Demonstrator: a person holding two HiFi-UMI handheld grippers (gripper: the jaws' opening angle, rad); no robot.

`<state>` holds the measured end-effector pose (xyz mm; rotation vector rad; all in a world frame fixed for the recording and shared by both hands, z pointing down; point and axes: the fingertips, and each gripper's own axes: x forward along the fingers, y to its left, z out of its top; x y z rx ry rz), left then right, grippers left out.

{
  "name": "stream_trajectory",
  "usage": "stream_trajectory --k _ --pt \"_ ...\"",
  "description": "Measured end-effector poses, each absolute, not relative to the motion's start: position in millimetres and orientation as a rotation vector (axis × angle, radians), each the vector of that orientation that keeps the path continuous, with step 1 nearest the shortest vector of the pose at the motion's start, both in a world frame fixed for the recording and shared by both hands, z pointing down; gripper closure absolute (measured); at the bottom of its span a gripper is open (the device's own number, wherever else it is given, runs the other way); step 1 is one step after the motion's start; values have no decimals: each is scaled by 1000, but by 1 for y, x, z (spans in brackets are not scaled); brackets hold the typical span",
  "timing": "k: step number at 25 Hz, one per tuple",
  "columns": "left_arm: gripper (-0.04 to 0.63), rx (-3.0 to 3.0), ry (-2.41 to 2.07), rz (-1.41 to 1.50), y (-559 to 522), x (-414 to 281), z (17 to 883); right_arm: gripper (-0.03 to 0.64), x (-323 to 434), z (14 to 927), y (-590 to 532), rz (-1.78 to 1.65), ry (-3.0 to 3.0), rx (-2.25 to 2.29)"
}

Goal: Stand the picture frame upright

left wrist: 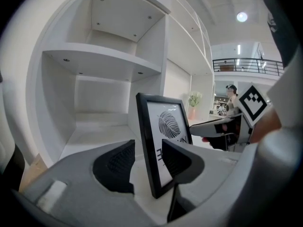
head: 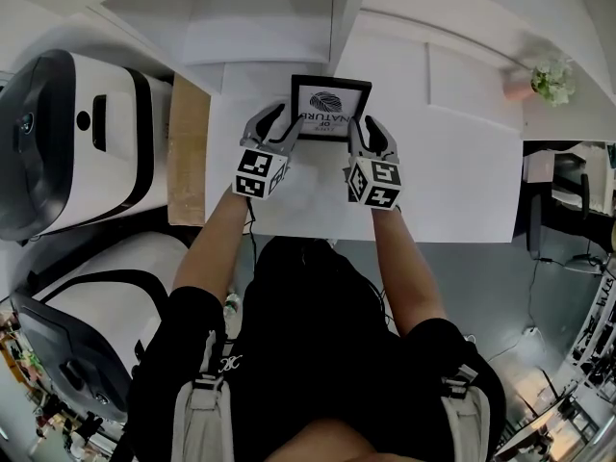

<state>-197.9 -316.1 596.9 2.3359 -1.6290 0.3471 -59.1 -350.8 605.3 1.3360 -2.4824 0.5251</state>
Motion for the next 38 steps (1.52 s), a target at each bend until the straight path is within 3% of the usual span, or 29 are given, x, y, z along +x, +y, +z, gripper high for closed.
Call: stream_trajectory --k 9,12,14,15,38 --pt "445 2339 -1755 278 -292 -202 558 521 -57 567 -340 414 -2536 1397" --pt "489 2316 -1834 249 -279 -207 541 562 -55 550 -330 371 -2564 1422" --pt "572 2294 -1904 251 -269 -210 529 589 -53 537 -322 353 -2586 1438" --pt "577 2284 -1928 247 -264 -211 523 601 -51 530 -317 347 -2596 1444" --pt "580 2282 -2010 130 -156 -159 416 615 8 432 -211 201 -2707 1471"
